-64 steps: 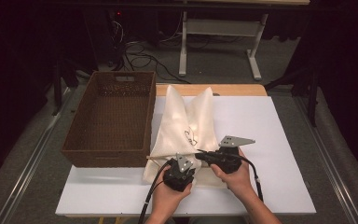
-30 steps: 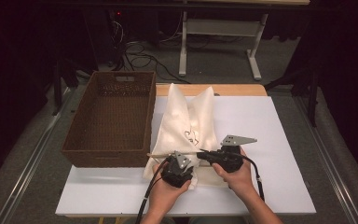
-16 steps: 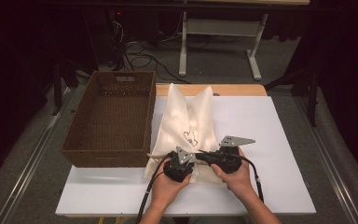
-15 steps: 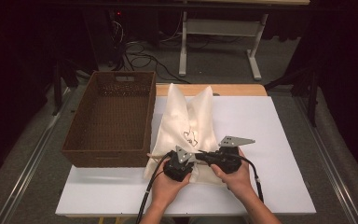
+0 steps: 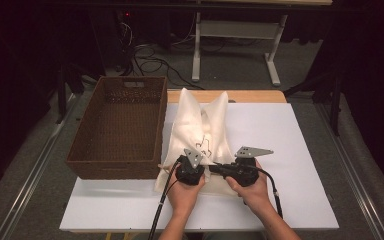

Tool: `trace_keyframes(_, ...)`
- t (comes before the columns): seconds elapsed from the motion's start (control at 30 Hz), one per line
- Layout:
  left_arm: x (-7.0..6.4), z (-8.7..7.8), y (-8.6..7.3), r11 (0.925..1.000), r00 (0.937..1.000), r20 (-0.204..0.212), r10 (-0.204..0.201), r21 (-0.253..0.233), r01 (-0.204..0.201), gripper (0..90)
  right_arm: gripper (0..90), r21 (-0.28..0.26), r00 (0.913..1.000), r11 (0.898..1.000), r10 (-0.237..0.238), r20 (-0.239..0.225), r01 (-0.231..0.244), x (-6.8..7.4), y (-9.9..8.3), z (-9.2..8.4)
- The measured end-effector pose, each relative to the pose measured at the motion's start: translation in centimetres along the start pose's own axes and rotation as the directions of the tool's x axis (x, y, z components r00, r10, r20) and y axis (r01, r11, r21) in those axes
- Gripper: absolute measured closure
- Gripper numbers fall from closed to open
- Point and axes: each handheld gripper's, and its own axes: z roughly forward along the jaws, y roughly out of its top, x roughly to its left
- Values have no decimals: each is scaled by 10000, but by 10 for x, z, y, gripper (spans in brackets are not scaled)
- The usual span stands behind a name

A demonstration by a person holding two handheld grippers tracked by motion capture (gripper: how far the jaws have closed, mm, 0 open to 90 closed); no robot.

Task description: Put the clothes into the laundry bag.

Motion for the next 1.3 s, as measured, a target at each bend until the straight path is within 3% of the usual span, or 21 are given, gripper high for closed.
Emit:
trace_keyframes(0.03, 2, 3, 2, 9992, 9995, -114, -303, 243, 306, 800, 888, 51, 10000, 10000, -65, 32, 65, 1, 0, 0)
trace_keyframes(0.1, 3, 4, 2, 9982, 9989, -63, -473, 359, 475, 794, 887, 113, 9996, 9997, -230, 159, 229, 1, 0, 1)
trace_keyframes(0.2, 8, -3, -2, 9984, 9947, 896, -512, 299, 487, 739, 887, 161, 9995, 9998, -97, 287, 92, -2, -1, 1)
trace_keyframes(0.27, 13, -12, -5, 9989, 9851, 1664, -441, 254, 404, 634, 887, 135, 9995, 9999, -44, 301, 40, -6, -1, 0)
trace_keyframes(0.33, 20, -23, -8, 9980, 9723, 2249, -635, 139, 619, 516, 886, 79, 9995, 10000, -8, 322, 6, -7, -1, 0)
trace_keyframes(0.37, 20, -23, -8, 9980, 9723, 2249, -635, 139, 619, 476, 886, 84, 9994, 10000, -18, 338, 15, -8, 0, -1)
trace_keyframes(0.4, 24, -36, -11, 9970, 9605, 2681, -741, -28, 777, 420, 886, 73, 9993, 10000, -47, 359, 44, -8, 0, -1)
trace_keyframes(0.47, 25, -47, -14, 9992, 9669, 2520, -400, 49, 401, 374, 885, 26, 9994, 10000, -12, 352, 11, -9, 1, -1)
trace_keyframes(0.5, 25, -47, -14, 9992, 9669, 2520, -400, 49, 401, 365, 885, 26, 9994, 10000, -12, 352, 11, -9, 1, -1)
trace_keyframes(0.53, 23, -54, -18, 9998, 9701, 2425, 6, 203, -57, 371, 885, 25, 9993, 10000, -13, 368, 13, -9, 1, -1)
trace_keyframes(0.6, 17, -55, -23, 9959, 9705, 2353, 520, 598, -679, 392, 885, 54, 9993, 10000, -28, 369, 26, -9, 1, -1)
trace_keyframes(0.63, 17, -55, -23, 9959, 9705, 2353, 520, 598, -679, 431, 885, 53, 9993, 10000, -31, 372, 29, -9, 0, 0)
trace_keyframes(0.67, 7, -51, -25, 9855, 9729, 1943, 1254, 890, -1448, 482, 885, 95, 9993, 10000, -7, 378, 3, -8, 0, 1)
trace_keyframes(0.7, 4, -49, -25, 9822, 9726, 1841, 1419, 963, -1615, 527, 885, 109, 9993, 9999, -41, 376, 37, -8, 0, 1)
trace_keyframes(0.8, -6, -37, -21, 9770, 9639, 2168, 1543, 1116, -1816, 727, 885, 109, 9992, 9999, -51, 399, 47, -7, 0, 1)
trace_keyframes(0.87, -11, -30, -18, 9788, 9653, 2132, 1511, 1043, -1762, 793, 885, 113, 9992, 9999, -64, 392, 59, -7, -1, 1)
trace_keyframes(0.97, -13, -24, -14, 9816, 9660, 2191, 1374, 1003, -1624, 811, 885, 114, 9992, 9999, -65, 395, 60, -7, -1, 1)
trace_keyframes(1.07, -15, -16, -6, 9872, 9606, 2439, 1332, 537, -1505, 815, 885, 144, 9992, 9999, -35, 388, 29, -7, -1, 1)
trace_keyframes(1.17, -11, -8, 0, 9927, 9664, 2327, 1088, 251, -1178, 819, 885, 136, 9993, 9999, -29, 373, 24, -7, -1, 0)
trace_keyframes(1.2, -10, -6, 2, 9924, 9712, 2089, 1144, 213, -1215, 820, 886, 128, 9993, 9999, -10, 383, 5, -7, -1, 0)
trace_keyframes(1.3, -10, 1, 4, 9861, 9771, 1357, 1639, 65, -1663, 823, 885, 100, 9992, 9999, 44, 392, -48, -7, -1, 0)
